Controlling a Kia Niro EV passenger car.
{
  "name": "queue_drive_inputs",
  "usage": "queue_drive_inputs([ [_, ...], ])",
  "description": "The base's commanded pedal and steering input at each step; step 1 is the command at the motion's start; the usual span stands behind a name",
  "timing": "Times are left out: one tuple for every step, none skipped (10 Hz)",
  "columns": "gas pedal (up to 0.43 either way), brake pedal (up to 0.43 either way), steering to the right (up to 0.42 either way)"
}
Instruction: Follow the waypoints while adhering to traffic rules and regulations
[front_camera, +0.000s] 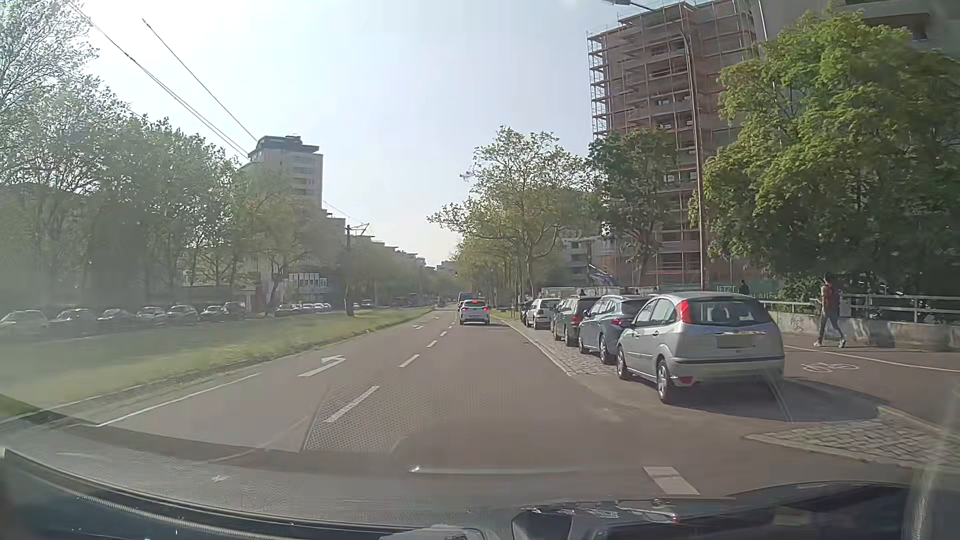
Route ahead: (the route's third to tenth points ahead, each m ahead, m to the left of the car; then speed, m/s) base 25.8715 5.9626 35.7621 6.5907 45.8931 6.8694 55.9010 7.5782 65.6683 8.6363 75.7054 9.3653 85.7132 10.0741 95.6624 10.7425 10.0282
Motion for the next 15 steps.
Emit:
queue_drive_inputs([
  [0.000, 0.000, -0.004],
  [0.000, 0.000, -0.004],
  [0.000, 0.000, -0.005],
  [0.000, 0.000, -0.005],
  [0.000, 0.000, -0.005],
  [0.000, 0.000, -0.005],
  [0.000, 0.000, -0.005],
  [0.000, 0.000, -0.006],
  [0.000, 0.000, -0.006],
  [0.000, 0.000, -0.008],
  [0.000, 0.000, -0.009],
  [0.000, 0.000, -0.012],
  [0.000, 0.000, -0.013],
  [0.000, 0.000, -0.013],
  [0.000, 0.000, -0.014],
])
